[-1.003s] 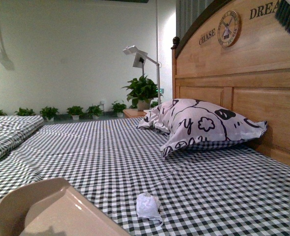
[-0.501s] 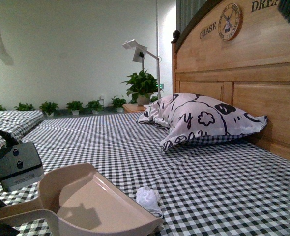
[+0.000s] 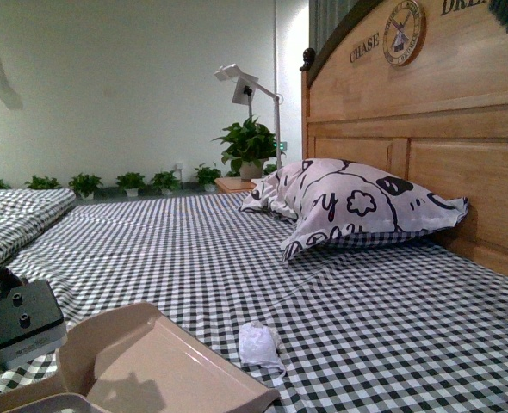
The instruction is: Clean up trash
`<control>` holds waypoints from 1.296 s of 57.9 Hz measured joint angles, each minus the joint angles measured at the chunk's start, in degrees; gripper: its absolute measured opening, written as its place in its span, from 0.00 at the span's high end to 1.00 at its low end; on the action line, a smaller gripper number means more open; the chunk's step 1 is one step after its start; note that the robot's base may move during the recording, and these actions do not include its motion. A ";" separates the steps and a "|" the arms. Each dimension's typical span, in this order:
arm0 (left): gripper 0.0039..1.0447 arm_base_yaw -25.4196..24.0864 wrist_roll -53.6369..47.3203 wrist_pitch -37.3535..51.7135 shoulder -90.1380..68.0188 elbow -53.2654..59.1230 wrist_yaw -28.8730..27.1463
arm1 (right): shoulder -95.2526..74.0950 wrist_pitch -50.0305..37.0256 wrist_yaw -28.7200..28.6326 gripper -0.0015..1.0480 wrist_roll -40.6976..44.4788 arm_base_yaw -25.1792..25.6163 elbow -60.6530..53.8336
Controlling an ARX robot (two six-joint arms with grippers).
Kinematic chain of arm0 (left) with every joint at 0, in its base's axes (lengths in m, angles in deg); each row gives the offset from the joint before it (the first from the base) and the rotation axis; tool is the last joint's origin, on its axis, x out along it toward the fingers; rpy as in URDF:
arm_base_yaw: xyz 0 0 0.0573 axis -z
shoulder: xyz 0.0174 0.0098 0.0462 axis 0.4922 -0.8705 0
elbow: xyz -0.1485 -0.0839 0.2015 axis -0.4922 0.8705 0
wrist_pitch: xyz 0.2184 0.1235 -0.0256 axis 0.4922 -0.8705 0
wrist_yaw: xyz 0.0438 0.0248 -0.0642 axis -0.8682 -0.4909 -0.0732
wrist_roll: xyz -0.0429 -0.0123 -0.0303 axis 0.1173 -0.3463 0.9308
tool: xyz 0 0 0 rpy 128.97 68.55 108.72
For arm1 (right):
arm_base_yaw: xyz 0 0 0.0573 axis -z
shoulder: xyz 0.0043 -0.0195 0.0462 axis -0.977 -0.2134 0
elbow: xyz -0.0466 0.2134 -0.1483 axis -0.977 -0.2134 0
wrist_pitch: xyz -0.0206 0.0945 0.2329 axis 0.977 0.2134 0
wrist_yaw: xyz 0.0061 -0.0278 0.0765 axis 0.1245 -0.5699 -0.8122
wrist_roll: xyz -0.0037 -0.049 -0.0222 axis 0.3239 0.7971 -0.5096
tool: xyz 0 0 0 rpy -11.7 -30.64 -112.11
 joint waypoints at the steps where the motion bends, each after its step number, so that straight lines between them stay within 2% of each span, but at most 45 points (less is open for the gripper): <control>1: 0.75 0.00 0.00 0.00 0.00 0.00 0.00 | 0.00 0.00 0.00 0.81 0.00 0.00 0.00; 14: 0.75 -0.02 0.04 0.00 0.00 0.00 0.00 | 0.00 0.02 0.00 0.81 0.00 0.00 0.00; 18: 0.75 -0.02 0.04 0.00 0.00 0.00 -0.02 | -2.21 8.17 -2.60 0.81 -0.15 1.31 3.26; 21: 0.75 -0.02 0.04 0.00 0.00 0.00 -0.04 | -4.72 11.10 -4.55 0.81 0.22 2.64 5.25; 29: 0.75 -0.04 0.04 0.00 0.00 0.00 -0.04 | -15.17 10.47 -9.84 0.81 0.76 7.82 10.71; 38: 0.75 -0.07 0.04 0.00 -0.02 0.02 -0.04 | -28.68 9.05 -12.26 0.81 3.39 10.19 15.06; 57: 0.75 -0.07 0.04 0.00 -0.02 0.02 -0.04 | -42.95 4.74 -12.72 0.81 4.76 9.11 18.19; 75: 0.75 -0.07 0.04 0.00 -0.02 0.02 -0.04 | -51.08 0.46 -12.83 0.81 1.57 6.43 17.11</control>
